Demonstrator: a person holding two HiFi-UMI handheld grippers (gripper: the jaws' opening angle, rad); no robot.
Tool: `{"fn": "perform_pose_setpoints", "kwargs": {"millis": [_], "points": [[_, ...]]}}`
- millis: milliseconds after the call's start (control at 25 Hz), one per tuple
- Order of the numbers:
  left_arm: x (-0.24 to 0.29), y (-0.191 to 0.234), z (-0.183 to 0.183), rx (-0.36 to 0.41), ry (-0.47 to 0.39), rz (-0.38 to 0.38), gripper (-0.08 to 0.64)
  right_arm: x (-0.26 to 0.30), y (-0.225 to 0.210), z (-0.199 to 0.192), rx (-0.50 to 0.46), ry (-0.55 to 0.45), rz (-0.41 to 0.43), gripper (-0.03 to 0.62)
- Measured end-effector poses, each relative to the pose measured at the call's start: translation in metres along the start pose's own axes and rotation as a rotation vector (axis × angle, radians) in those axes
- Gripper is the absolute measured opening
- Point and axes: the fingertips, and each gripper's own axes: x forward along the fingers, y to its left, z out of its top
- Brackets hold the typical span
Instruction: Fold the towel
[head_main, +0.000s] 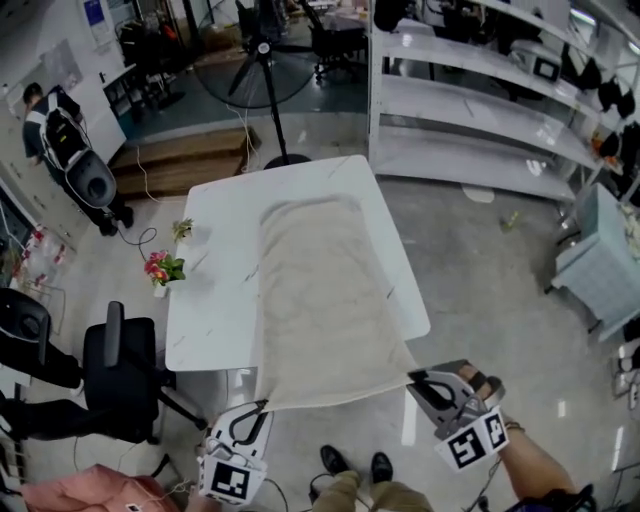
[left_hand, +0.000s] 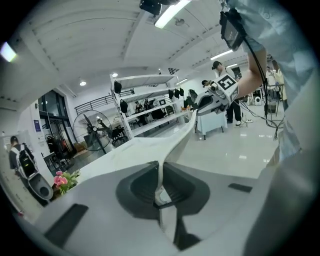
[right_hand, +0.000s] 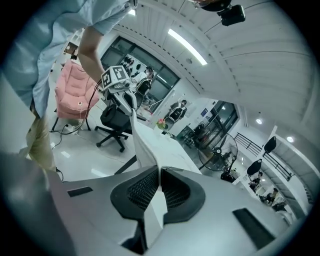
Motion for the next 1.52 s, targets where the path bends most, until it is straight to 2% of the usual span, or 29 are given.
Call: {"fn": "perform_pose_setpoints", "kwargs": {"millis": [160,400,760,960,1200,1400,1520], "points": [[-0.020,-0.006,0.017,-0.053,-0.006,-0.014,0.023,-0.022,-0.003,0.016,0.023,-0.002,-0.033,0.032],[-0.033,-0.001,0.023,-0.095,-0.011,-0.016,0.023,-0.030,-0.004,0.024,0.035,-0.002,-0.053,0.032],[-0.007,0.048,0.048,-0.070,-0.067,-0.014,0.025,-0.003,-0.040,0.027,0.084,0.011,-0.105,0.032],[0.018,0.084,0.063,-0.037,-0.093,0.003,0.025,0.023,-0.083,0.027,0.122,-0.003,-0.145,0.032],[0.068,0.147,0.082,-0.110,-0.090,0.020,0.025,0.075,-0.145,0.016,0.175,-0.020,-0.165,0.032],[0.122,0.193,0.080,-0.116,-0.104,0.031,0.025,0.123,-0.188,-0.006,0.191,-0.010,-0.153,0.032],[0.150,0.213,0.072,-0.121,-0.083,0.022,0.025,0.150,-0.208,-0.020,0.217,0.000,-0.145,0.032]]}}
